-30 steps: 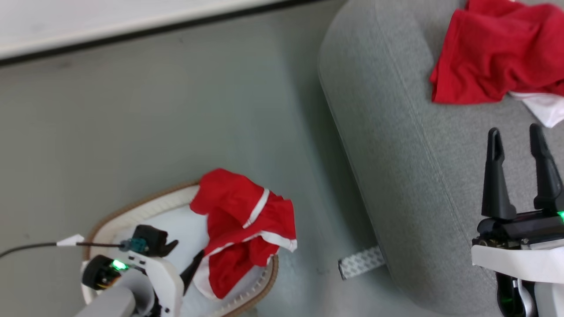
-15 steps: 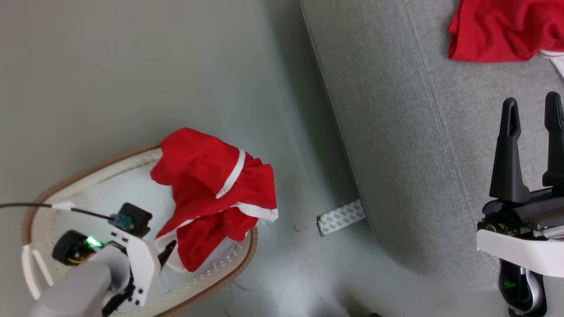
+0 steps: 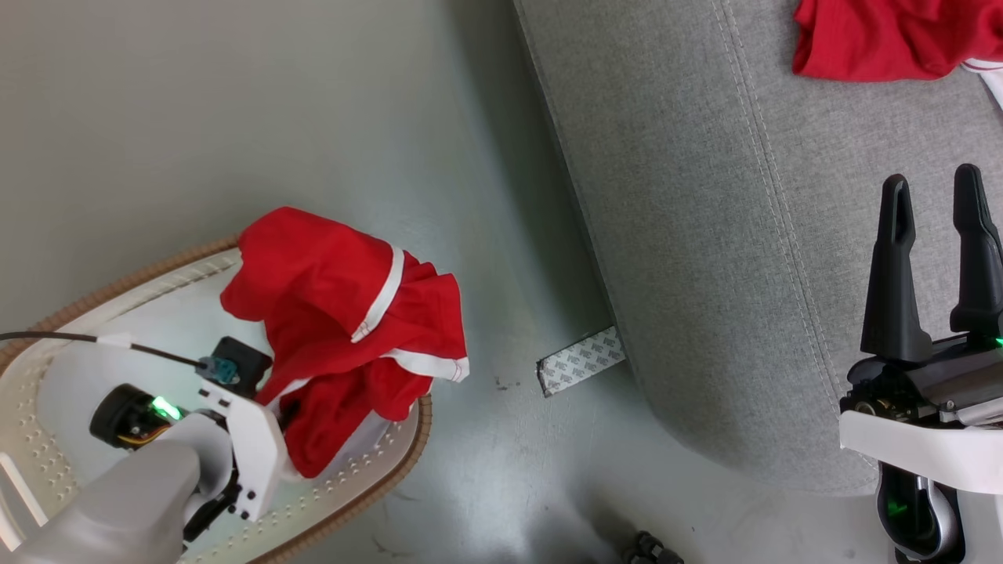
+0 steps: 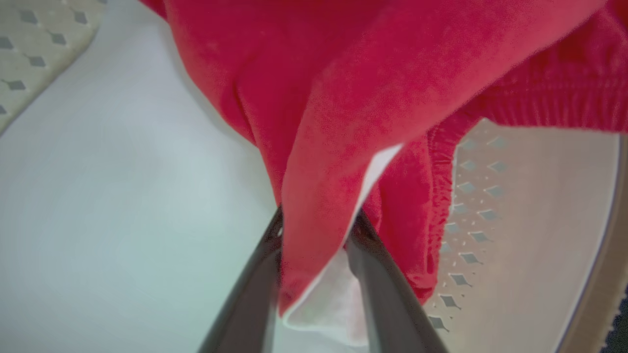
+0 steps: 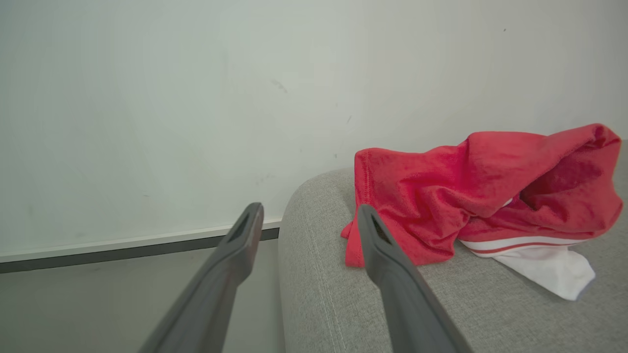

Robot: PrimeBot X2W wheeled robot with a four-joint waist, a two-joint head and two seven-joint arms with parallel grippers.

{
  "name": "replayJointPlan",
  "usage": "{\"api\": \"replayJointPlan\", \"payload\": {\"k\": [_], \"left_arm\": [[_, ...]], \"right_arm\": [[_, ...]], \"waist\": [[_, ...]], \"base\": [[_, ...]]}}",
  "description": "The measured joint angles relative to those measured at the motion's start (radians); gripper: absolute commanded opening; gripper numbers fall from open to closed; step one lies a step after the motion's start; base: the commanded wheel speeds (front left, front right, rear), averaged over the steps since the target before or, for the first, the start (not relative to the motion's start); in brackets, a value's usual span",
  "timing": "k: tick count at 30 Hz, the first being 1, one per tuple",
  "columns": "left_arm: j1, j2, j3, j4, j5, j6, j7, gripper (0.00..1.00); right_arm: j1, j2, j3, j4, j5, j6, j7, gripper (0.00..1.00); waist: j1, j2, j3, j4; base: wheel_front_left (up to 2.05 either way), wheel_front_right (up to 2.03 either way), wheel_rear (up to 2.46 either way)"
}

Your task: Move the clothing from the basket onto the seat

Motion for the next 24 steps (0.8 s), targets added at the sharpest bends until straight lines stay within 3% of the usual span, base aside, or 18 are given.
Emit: {"api": "replayJointPlan", "payload": {"k": [11,24], "left_arm": [[0.024,-0.044,-0.028,0.009,-0.068,0.0,-0.09,0.0],[0.097,-0.187,-0.03,-0.067,-0.103,0.0,-0.213,0.0]], "right_arm": [[-0.013,0.001,-0.006,0.038,-0.026,0.0,0.0,1.0],[0.026,0.003,-0.035,0.158,-0.123,0.0,0.0,1.0]], "waist": [[-0.0001,0.0,-0.083,0.026],[-0.0002,0.0,-0.366,0.135]], "base": [[0.0,0.0,0.0],[0.0,0.0,0.0]]}}
